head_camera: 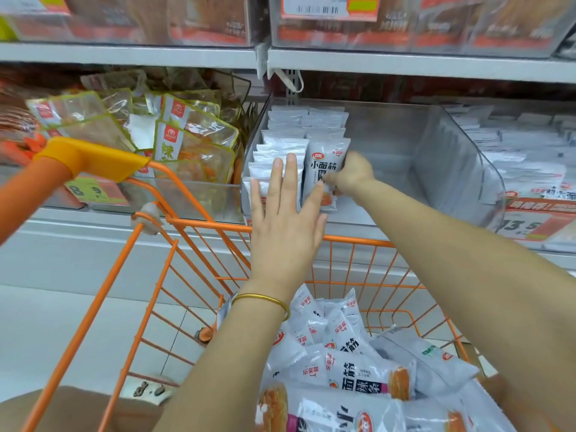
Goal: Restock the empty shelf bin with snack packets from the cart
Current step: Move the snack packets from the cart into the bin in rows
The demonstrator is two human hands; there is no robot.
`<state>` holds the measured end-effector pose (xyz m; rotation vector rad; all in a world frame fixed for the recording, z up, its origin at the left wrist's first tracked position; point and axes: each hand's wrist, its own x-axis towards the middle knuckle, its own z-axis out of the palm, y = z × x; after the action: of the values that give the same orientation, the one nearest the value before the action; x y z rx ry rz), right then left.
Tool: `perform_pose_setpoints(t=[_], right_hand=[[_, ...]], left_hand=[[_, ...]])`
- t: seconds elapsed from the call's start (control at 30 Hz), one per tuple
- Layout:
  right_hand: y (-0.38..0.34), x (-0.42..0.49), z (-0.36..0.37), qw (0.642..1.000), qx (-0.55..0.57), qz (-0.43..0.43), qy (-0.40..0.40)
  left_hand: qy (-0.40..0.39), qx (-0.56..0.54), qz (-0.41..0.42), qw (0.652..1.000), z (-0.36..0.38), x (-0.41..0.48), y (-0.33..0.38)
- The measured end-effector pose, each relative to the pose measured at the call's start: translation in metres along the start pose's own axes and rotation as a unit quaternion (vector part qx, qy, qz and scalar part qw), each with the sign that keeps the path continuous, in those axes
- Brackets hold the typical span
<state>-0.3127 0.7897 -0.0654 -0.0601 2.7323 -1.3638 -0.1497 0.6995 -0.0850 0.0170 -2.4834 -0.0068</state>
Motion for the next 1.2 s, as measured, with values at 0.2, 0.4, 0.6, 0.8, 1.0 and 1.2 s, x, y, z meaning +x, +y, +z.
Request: perform_pose_setpoints(t=[0.2,0.4,0.6,0.8,1.0,1.2], right_hand=[[0.003,0.002,-0.001,1.0,0.007,0.022,-0.005],[-0.002,-0.016,-0.025,1.0,0.001,-0.002,0.003],[-0.018,-0.126,-0.091,0.991,0.037,-0.107,-0.074],[0.046,-0.174,-0.06,0.878,-0.296,-0.037,-0.374],[0.074,-0.174,-0.031,0.862,-0.284,-0.032,-0.419],[0.057,-0.161,-0.089,0.945,-0.041,-0.029,-0.323]], left_hand=[[-0.001,0.002,-0.001,1.0,0.0,0.0,0.0],[-0.007,0.0,0.002,1.0,-0.002,0.0,-0.001],[0.003,-0.038,0.004,0.999,-0.016,0.004,0.008],[-0.005,-0.091,0.057,0.994,-0.028,-0.001,0.027],[0.006,-0.126,0.046,0.991,-0.029,-0.012,0.027],[-0.023,-0.213,-0.009,0.977,-0.038,-0.007,0.024]])
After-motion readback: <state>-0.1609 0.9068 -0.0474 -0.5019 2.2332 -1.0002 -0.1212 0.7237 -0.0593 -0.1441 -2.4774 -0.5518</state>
